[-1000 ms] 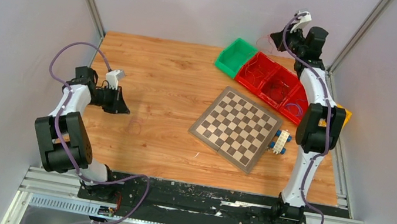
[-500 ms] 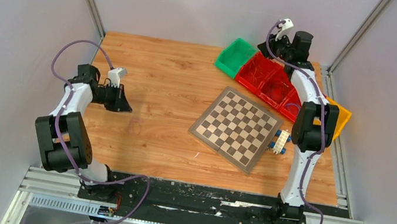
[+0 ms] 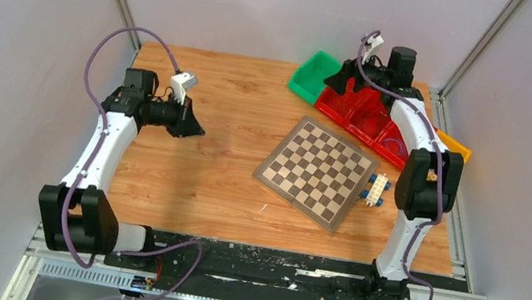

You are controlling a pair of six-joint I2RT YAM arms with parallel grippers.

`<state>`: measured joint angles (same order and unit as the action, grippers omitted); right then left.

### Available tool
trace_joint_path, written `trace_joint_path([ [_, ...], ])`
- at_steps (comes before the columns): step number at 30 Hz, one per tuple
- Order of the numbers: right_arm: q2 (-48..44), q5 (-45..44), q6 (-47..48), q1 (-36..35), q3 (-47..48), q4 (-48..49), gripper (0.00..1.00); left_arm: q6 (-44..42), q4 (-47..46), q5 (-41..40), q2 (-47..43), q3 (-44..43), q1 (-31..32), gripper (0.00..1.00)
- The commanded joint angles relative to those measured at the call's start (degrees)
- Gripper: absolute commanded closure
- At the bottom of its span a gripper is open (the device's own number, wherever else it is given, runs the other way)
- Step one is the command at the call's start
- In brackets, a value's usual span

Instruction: Untangle the cables

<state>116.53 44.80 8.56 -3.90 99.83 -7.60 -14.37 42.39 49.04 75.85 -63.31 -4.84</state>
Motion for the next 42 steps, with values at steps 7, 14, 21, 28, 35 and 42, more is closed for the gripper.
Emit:
trace_joint_path([
  [7,-7.9,11.8,1.0,-9.1,-4.6,-5.9,0.10,4.9,-3.6,1.2,0.4,-2.0,5.4,1.00],
  [14,-7.1,10.7,3.1,-11.3,-4.0,-9.6,0.10,3.0,-6.0,-4.9,7.7,3.2,11.8,1.00],
  [21,-8.8,10.4,9.7,-14.3,-6.7,-13.7,0.11,1.9,-1.4,-2.8,18.3,1.7,14.5,0.76],
  [28,-11.8,4.6,23.1,-23.2,-11.0,-18.7,0.08,-0.4,3.0,-1.0,18.9,1.4,11.8,0.39],
  [35,-9.6,-1.8,28.3,-32.9,-11.4,-19.3,0.10,0.5,5.1,2.0,15.7,-0.8,-0.1,0.29],
  [42,-3.8,-5.0,32.3,-39.6,-10.9,-19.1,0.08,3.9,4.5,2.1,14.9,-1.8,-8.2,0.21],
])
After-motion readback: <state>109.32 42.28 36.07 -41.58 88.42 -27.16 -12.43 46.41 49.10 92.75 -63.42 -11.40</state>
